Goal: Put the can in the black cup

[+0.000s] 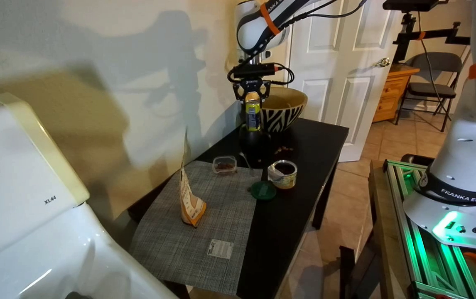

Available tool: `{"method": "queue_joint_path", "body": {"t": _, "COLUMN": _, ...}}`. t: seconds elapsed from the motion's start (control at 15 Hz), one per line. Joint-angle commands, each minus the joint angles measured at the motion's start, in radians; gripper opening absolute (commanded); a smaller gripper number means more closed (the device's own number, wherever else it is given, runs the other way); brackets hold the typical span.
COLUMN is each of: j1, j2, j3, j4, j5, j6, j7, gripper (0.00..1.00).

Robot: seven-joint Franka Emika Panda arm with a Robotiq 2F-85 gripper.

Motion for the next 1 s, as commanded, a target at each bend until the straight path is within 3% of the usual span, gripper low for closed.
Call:
{"method": "queue_joint_path", "body": {"t": 0.0, "j1": 0.014, "j2": 0.03, "j3": -0.004, "j4": 0.001, "j5": 0.024, "j6": 0.051, "j7": -0.021, "gripper": 0.39}}
{"method": "queue_joint_path", "body": {"t": 0.33, "j1": 0.032, "j2": 0.074, "j3": -0.01, "j4": 0.006, "j5": 0.014, "j6": 0.112, "j7": -0.008, "gripper": 0.39}}
{"method": "queue_joint_path", "body": {"t": 0.4, "j1": 0.035, "j2": 0.08, "j3": -0.011, "j4": 0.006, "j5": 0.012, "j6": 0.113, "j7": -0.008, "gripper": 0.51}}
{"method": "queue_joint_path", "body": {"t": 0.47, "j1": 0.037, "j2": 0.082, "j3": -0.011, "j4": 0.005, "j5": 0.012, "j6": 0.112, "j7": -0.009, "gripper": 0.39}}
{"method": "queue_joint_path", "body": {"t": 0.67, "j1": 0.041, "j2": 0.069, "j3": -0.014, "j4": -0.007, "j5": 0.01, "j6": 0.104, "j7": -0.009, "gripper": 0.43}}
{"method": "queue_joint_path", "body": {"t": 0.73, "j1": 0.042, "j2": 0.062, "j3": -0.017, "j4": -0.013, "j5": 0.008, "j6": 0.109, "j7": -0.01, "gripper": 0.77}}
{"method": "queue_joint_path", "body": {"t": 0.8, "j1": 0.04, "j2": 0.055, "j3": -0.019, "j4": -0.016, "j5": 0.008, "j6": 0.11, "j7": -0.012, "gripper": 0.89}}
{"method": "queue_joint_path", "body": {"t": 0.93, "j1": 0.032, "j2": 0.031, "j3": -0.023, "j4": -0.023, "j5": 0.014, "j6": 0.107, "j7": -0.023, "gripper": 0.99}}
